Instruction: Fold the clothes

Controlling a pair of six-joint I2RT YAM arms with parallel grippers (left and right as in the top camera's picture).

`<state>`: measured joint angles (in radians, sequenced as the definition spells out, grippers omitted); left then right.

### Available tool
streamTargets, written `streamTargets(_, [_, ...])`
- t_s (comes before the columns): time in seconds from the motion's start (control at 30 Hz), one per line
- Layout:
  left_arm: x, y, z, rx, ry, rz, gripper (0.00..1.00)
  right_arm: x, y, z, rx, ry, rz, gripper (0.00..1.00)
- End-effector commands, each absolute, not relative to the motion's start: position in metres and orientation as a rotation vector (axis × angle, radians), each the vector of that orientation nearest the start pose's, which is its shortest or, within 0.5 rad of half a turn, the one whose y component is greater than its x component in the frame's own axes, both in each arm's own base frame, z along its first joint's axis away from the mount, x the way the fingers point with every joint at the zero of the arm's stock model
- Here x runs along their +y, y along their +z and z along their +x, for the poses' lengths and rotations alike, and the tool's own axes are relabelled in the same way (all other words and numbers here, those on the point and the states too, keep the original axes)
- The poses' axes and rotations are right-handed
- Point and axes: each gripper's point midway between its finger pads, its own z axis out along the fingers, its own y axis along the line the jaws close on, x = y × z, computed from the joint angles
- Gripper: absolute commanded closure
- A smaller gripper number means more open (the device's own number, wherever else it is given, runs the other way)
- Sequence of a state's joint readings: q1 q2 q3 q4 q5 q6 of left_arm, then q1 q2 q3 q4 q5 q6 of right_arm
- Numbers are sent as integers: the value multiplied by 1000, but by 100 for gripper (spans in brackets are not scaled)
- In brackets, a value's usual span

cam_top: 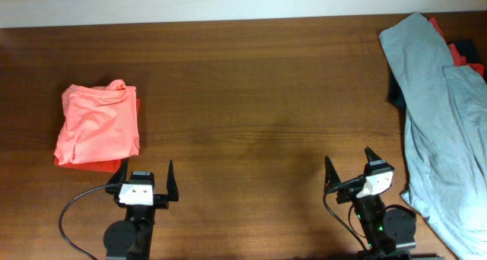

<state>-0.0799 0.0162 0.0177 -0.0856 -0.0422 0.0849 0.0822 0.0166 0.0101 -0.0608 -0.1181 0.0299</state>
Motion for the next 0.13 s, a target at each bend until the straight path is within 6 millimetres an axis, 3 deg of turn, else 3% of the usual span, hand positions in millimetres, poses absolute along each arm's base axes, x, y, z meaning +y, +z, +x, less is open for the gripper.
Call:
streamTargets(0.0, [-10,157,246,1643,40,87,1,43,157,243,1643,199,-132,1])
streamTargets(0.1, [-10,157,246,1644,40,87,1,43,157,243,1643,200,-133,1])
